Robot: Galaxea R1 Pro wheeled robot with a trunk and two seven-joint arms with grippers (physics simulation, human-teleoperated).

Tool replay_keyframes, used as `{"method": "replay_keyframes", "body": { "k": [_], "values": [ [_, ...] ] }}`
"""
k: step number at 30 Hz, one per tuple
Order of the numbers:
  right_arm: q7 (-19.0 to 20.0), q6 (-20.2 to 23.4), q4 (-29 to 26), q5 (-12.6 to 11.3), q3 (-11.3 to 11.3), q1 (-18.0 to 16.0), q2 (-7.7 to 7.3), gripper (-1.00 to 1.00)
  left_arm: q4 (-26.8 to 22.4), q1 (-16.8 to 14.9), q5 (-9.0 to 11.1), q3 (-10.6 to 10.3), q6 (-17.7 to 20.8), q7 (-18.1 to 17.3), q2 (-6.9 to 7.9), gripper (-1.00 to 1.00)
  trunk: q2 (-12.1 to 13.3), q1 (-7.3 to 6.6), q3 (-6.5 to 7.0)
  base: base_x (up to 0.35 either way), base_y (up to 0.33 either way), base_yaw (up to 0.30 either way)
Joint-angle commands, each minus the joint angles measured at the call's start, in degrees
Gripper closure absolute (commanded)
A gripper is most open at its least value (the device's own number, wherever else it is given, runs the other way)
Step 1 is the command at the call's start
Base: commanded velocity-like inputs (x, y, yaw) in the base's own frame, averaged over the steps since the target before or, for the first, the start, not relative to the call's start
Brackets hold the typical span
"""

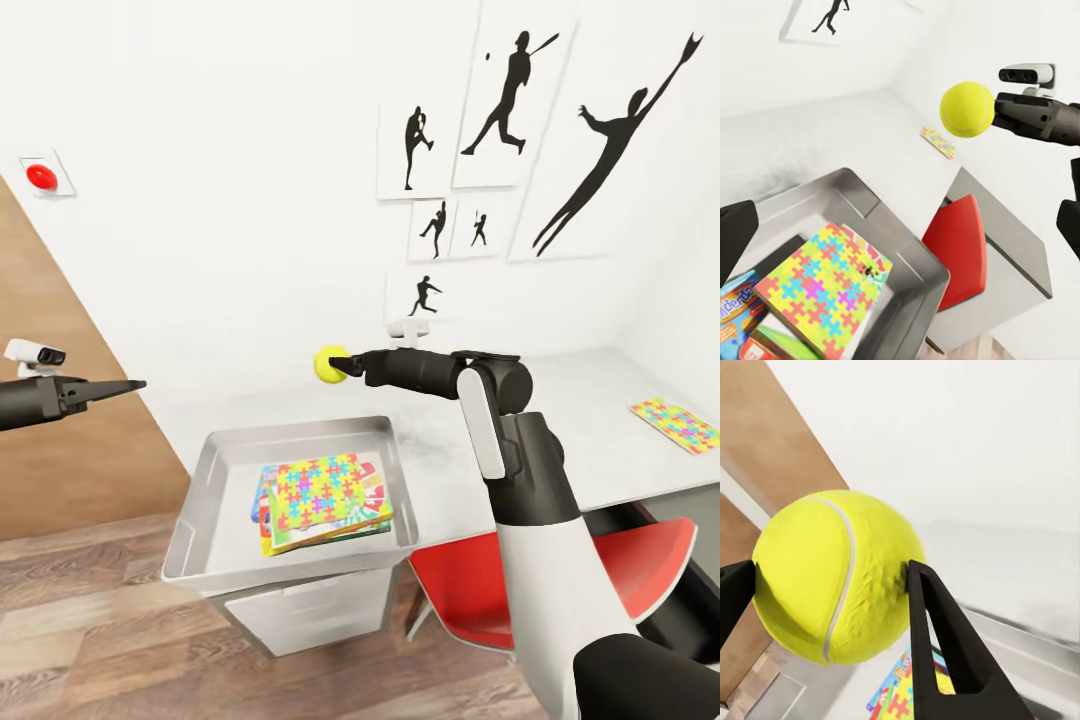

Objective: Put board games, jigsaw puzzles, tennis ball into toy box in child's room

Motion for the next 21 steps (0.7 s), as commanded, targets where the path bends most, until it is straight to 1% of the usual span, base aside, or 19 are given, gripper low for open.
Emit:
{"method": "replay_keyframes", "body": {
  "k": [1,6,8,9,10,13,14,18,19,21],
  "values": [
    [0.0,0.32,0.05,-0.1,-0.05,-0.06,0.04,1.0,0.01,-0.02,-0.06,-0.01,0.61,-0.24,0.11,-1.0,-0.12,0.03,-0.11,0.0,0.137,0.001],
    [-0.02,0.28,2.44,-0.02,0.05,-0.06,0.08,1.0,0.29,0.02,-0.14,-0.03,0.61,-0.24,0.28,-1.0,-0.12,0.03,-0.11,0.0,0.229,0.0],
    [-0.15,0.25,4.95,0.1,0.64,-0.06,0.28,1.0,1.29,0.02,-0.2,0.02,0.61,-0.24,0.35,-1.0,-0.12,0.03,-0.11,0.0,0.273,0.0],
    [-0.47,0.24,6.5,0.22,1.3,-0.1,0.28,1.0,1.94,0.03,-0.23,0.01,0.61,-0.24,0.52,-1.0,-0.12,0.03,-0.11,0.0,0.28,0.0],
    [-1.2,0.24,8.12,0.31,2.05,-0.12,0.28,1.0,2.63,0.03,-0.26,-0.02,0.61,-0.24,0.78,-1.0,-0.12,0.03,-0.11,0.0,0.282,0.0],
    [-3.25,0.24,10.42,0.35,3.05,-0.13,0.28,1.0,3.72,0.03,-0.31,-0.07,0.57,-0.24,1.07,-1.0,-0.12,0.03,-0.11,0.0,0.257,0.0],
    [-5.04,0.24,11.66,0.32,3.52,-0.14,0.28,1.0,4.46,0.03,-0.35,-0.09,0.53,-0.24,1.18,-1.0,-0.12,0.03,-0.11,0.0,0.154,0.0],
    [-9.44,0.39,14.02,0.06,4.13,-0.15,0.28,1.0,5.97,0.15,-0.45,-0.12,0.44,-0.24,1.38,-1.0,-0.12,0.03,-0.11,0.0,0.084,0.0],
    [-11.41,0.38,15.43,-0.04,4.36,-0.15,0.28,1.0,6.55,0.34,-0.52,-0.14,0.32,-0.24,1.43,-1.0,-0.12,0.03,-0.11,0.0,0.021,0.0],
    [-12.08,0.35,16.74,-0.1,4.47,-0.15,0.28,1.0,6.81,0.45,-0.66,-0.18,-0.1,-0.24,1.45,-1.0,-0.12,0.03,-0.11,0.0,0.014,0.0]
  ]
}}
